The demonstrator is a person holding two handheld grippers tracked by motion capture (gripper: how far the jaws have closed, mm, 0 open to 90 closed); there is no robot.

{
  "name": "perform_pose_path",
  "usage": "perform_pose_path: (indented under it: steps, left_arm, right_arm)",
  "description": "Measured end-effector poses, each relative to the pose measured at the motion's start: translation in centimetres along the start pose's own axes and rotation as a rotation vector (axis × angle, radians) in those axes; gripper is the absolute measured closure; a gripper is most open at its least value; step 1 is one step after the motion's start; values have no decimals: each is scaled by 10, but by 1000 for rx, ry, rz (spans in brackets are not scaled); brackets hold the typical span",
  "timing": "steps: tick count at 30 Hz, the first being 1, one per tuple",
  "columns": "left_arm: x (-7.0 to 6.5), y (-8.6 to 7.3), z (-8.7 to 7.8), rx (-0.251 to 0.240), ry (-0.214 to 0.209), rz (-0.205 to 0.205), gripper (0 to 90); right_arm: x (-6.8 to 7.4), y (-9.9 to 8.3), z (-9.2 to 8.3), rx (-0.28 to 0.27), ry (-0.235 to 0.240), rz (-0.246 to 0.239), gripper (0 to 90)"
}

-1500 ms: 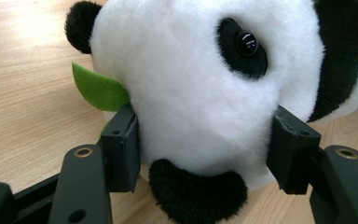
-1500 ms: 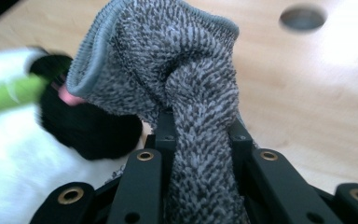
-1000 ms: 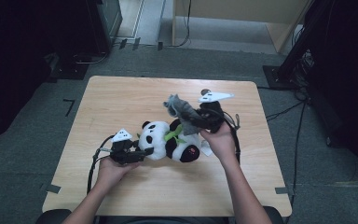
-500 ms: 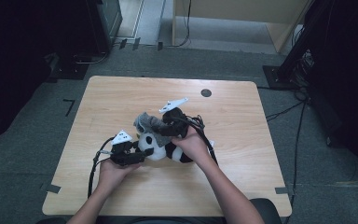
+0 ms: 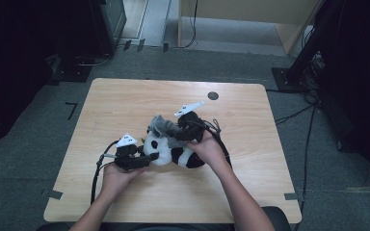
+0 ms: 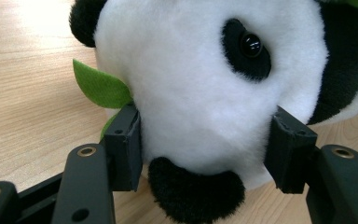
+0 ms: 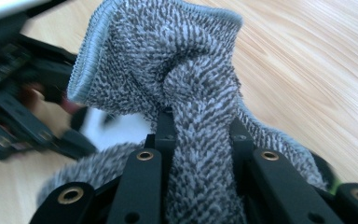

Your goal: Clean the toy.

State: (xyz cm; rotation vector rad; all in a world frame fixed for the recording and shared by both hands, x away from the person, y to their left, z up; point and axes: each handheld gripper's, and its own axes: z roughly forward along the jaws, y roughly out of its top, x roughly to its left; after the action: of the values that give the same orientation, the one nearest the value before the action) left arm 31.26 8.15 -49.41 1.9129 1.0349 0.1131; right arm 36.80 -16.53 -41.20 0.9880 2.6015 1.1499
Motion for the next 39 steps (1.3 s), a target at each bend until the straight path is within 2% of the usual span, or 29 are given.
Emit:
perform_pose_path:
  steps: [1, 5, 15, 17, 25, 28, 30, 33, 39]
  left_arm:
    - [0, 0, 0, 0, -2, 1, 389]
    - [1, 0, 0, 1, -9, 3, 388]
    - [3, 1, 1, 14, -24, -22, 384]
    - [4, 1, 1, 15, -28, -37, 384]
    - [6, 3, 1, 25, -39, -53, 383]
    - [8, 4, 2, 19, -51, -76, 378]
    - [9, 4, 2, 19, -55, -75, 379]
    - [9, 5, 2, 23, -54, -72, 379]
    - [9, 7, 2, 22, -57, -61, 378]
  right_arm:
    - [-3, -3, -3, 2, -3, 10, 745]
    - [-11, -14, -10, -31, 40, 38, 747]
    - [-17, -28, -33, -82, 10, 57, 752]
    - [-20, -32, -40, -82, -13, 64, 752]
    - [-30, -58, -53, -85, -2, 93, 758]
    - [-35, -68, -57, -84, -8, 108, 758]
    - [-39, -75, -58, -96, -19, 111, 758]
    - [-46, -87, -58, -109, -4, 138, 761]
    - [-57, -101, -62, -68, -20, 168, 760]
